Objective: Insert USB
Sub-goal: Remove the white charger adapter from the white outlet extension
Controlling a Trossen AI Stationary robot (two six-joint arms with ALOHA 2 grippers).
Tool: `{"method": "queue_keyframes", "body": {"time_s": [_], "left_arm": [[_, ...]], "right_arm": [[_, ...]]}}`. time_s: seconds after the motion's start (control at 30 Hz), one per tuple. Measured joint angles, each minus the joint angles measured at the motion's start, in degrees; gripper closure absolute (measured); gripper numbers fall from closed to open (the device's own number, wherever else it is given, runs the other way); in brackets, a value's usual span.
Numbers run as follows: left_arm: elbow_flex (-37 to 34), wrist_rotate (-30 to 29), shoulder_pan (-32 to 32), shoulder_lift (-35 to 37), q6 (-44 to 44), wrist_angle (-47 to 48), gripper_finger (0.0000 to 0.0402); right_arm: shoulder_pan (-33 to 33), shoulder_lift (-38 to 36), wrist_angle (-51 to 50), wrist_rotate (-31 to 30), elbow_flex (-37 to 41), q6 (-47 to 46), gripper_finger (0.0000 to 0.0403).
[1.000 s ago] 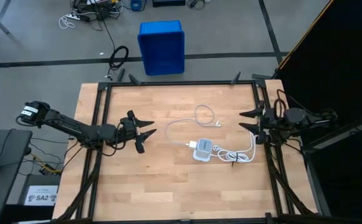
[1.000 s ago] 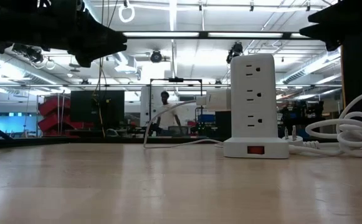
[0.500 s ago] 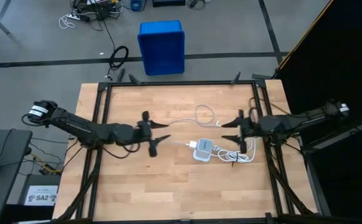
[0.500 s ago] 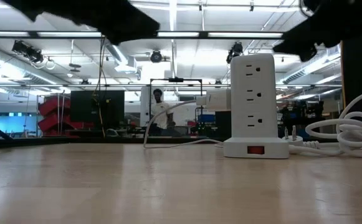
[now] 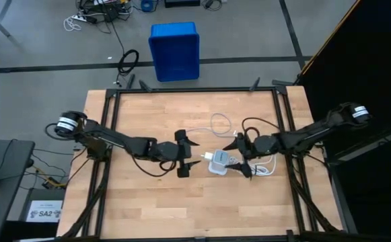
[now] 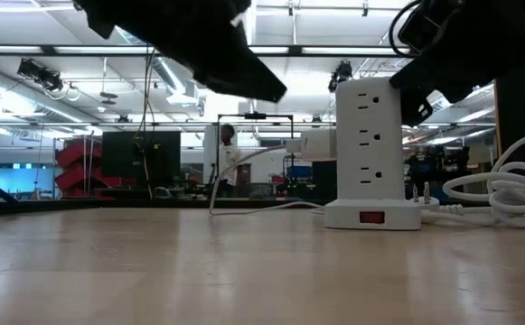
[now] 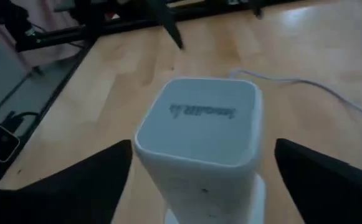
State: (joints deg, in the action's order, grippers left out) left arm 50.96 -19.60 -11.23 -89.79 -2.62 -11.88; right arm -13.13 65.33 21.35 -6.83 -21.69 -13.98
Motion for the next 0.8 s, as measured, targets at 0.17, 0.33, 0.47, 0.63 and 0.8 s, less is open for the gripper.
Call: {"method": "queue_keyframes", "body": {"time_s": [0.17, 0.33, 0.47, 0.63, 0.8], "left_arm": [[1.22, 2.67, 1.01, -3.02, 1.36, -1.21, 0.0094], [2.39, 6.94, 2.52, -6.38, 1.41, -2.35, 0.0094], [3.79, 10.43, 4.10, -9.71, 1.42, -4.82, 0.0094], [4.96, 11.94, 5.30, -12.01, 0.93, -4.29, 0.0099], [4.96, 12.47, 5.66, -11.74, -0.04, -4.22, 0.0149]], "right_arm": [[-0.23, 4.75, 4.08, 0.02, 0.00, -1.95, 0.0014], [-0.23, 10.87, 9.24, -0.21, 0.00, -2.66, 0.0040], [-0.15, 15.75, 12.31, -0.81, -0.52, -2.60, 0.0058], [-0.10, 19.17, 13.01, -1.76, -1.97, -2.14, 0.0086], [-0.10, 19.30, 12.83, -2.29, -2.03, -0.36, 0.0121]]}}
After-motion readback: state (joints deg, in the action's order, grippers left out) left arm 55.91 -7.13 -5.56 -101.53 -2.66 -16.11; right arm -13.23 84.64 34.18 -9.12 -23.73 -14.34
